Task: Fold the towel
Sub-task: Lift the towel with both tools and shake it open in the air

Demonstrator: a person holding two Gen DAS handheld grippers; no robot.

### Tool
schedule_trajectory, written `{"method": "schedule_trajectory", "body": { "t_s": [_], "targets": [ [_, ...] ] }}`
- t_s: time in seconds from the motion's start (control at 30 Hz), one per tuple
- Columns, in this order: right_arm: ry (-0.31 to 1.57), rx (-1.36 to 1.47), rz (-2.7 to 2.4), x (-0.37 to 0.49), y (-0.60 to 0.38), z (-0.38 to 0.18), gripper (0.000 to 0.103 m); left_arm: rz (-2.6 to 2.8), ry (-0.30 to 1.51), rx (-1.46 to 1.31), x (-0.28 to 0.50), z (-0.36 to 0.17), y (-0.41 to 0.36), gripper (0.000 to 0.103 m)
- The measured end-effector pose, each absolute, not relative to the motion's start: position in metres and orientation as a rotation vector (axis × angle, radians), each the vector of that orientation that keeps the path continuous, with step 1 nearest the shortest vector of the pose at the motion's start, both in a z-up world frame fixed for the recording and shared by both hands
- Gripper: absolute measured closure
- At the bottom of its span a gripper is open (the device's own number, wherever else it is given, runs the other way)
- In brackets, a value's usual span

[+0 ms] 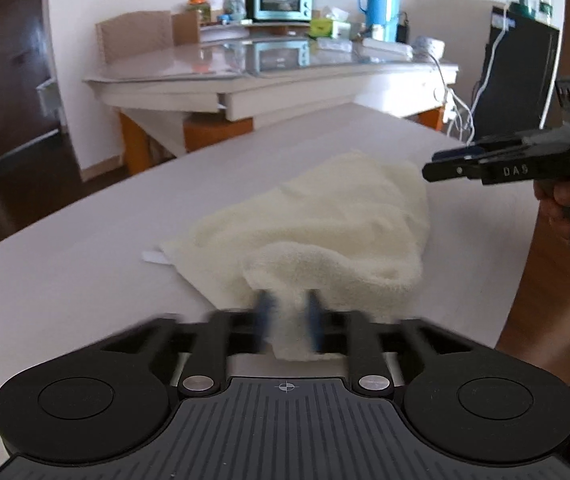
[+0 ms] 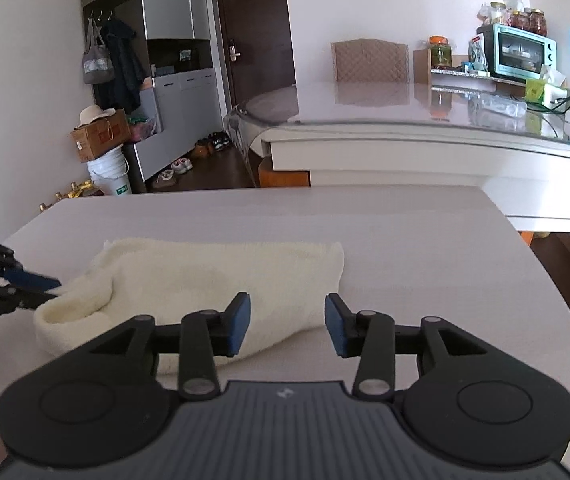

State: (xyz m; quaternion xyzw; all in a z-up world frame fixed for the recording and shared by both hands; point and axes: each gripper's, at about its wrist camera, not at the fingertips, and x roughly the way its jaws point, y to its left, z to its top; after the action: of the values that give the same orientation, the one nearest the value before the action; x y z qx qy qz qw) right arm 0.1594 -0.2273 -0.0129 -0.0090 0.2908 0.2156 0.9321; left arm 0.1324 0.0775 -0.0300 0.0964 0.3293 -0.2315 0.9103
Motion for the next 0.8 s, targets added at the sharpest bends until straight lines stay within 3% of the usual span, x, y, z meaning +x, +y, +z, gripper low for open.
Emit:
{"method": "schedule_trajectory", "body": {
  "t_s": [0.3, 0.6, 0.8],
  "targets": [
    [0.595, -0.014, 0.459, 0.151, -0.22, -0.01, 0.057, -0.62, 0.568, 0.255, 0.095, -0.014, 0.082, 0.095],
    [0.61, 0.003, 0.572, 0.136, -0.214, -0.008, 0.046, -0.506, 0.509, 0.086, 0.106, -0.006, 0.099, 0.095],
    [0.584, -0.109, 0.693, 0.121, -0.191, -0.011, 0.034, -0.507, 0.425, -0.016, 0.126, 0.023, 0.096, 0.095]
  ]
}}
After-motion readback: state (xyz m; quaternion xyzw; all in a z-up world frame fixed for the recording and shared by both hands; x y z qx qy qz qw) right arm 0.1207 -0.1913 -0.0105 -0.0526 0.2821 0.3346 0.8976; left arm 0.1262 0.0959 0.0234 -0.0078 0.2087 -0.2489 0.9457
